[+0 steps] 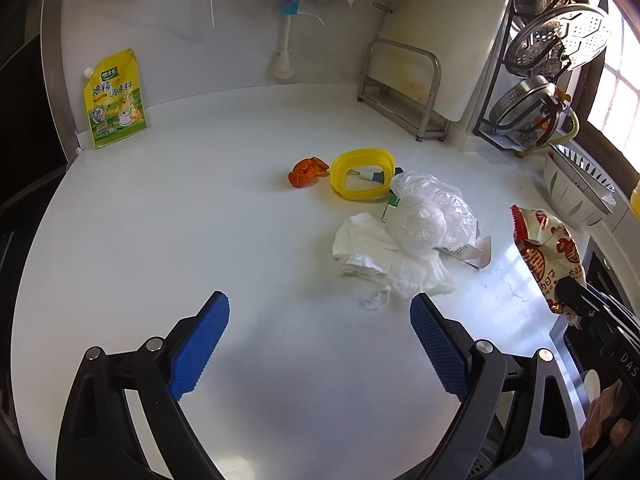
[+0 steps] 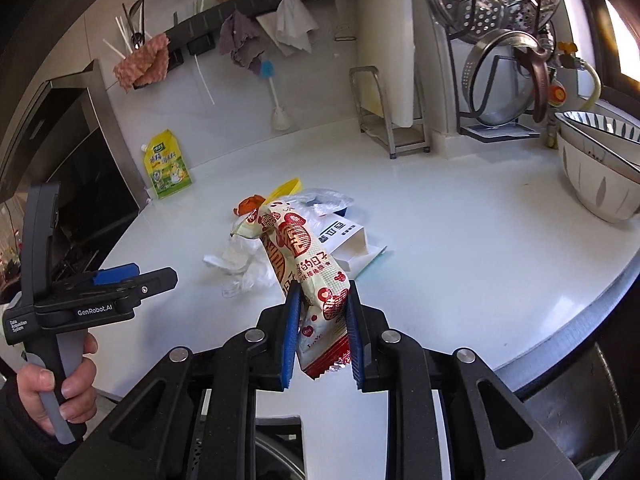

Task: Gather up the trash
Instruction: 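Grasp the white plastic bags with the left tool while the right holds the wrapper, then carry the bags and wrapper over the grey bin with both tools, then open the left tool on the bags while the right tool releases the wrapper, then move both open tools back to the juice carton and yellow lid on the counter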

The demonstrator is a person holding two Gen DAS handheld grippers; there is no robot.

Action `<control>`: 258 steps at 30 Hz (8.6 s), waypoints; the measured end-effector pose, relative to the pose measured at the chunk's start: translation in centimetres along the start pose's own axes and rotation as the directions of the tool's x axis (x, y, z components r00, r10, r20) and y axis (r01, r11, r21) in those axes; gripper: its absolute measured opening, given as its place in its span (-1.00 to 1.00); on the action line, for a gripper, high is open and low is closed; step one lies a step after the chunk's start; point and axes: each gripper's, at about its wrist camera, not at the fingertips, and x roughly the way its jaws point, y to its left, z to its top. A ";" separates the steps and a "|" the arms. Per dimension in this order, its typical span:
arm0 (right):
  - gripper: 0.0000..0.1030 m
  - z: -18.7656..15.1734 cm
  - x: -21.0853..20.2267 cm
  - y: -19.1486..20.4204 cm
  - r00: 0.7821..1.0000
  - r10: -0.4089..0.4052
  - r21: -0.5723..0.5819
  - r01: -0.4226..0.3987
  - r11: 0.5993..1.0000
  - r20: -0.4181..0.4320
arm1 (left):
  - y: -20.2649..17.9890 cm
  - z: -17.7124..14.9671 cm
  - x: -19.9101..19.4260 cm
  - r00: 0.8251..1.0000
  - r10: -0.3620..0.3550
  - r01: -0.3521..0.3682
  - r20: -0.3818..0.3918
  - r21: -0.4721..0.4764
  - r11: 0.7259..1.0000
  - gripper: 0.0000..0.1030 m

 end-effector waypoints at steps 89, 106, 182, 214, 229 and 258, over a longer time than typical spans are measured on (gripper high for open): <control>-0.59 -0.5 -1.1 -0.3 0.999 -0.007 0.038 0.006 0.999 0.034 | -6.1 1.6 4.0 0.978 -0.181 0.194 -0.107 0.119 0.974 -0.34; -0.58 -0.5 -1.2 -0.2 0.999 -0.009 0.035 0.008 0.999 0.037 | -6.7 0.4 6.9 0.971 -0.178 0.197 -0.159 0.114 0.974 -0.24; -0.58 -23.2 -11.2 9.2 0.980 -0.165 0.132 0.179 0.975 -0.110 | -2.4 -22.8 -9.6 0.985 -0.111 0.138 -0.135 0.212 0.968 -0.34; -0.14 -24.2 -8.1 7.9 0.968 -0.168 0.140 0.196 0.971 -0.186 | -2.4 -23.1 -5.7 0.976 -0.084 0.121 -0.200 0.182 0.976 0.11; -0.05 -23.9 -8.5 8.0 0.971 -0.167 0.142 0.192 0.971 -0.173 | -1.9 -23.3 -6.0 0.977 -0.085 0.121 -0.196 0.177 0.977 0.46; 0.11 -20.8 -11.6 8.3 0.980 -0.181 0.148 0.192 0.970 -0.085 | -1.6 -20.6 -9.3 0.981 -0.138 0.166 -0.138 0.212 0.963 0.60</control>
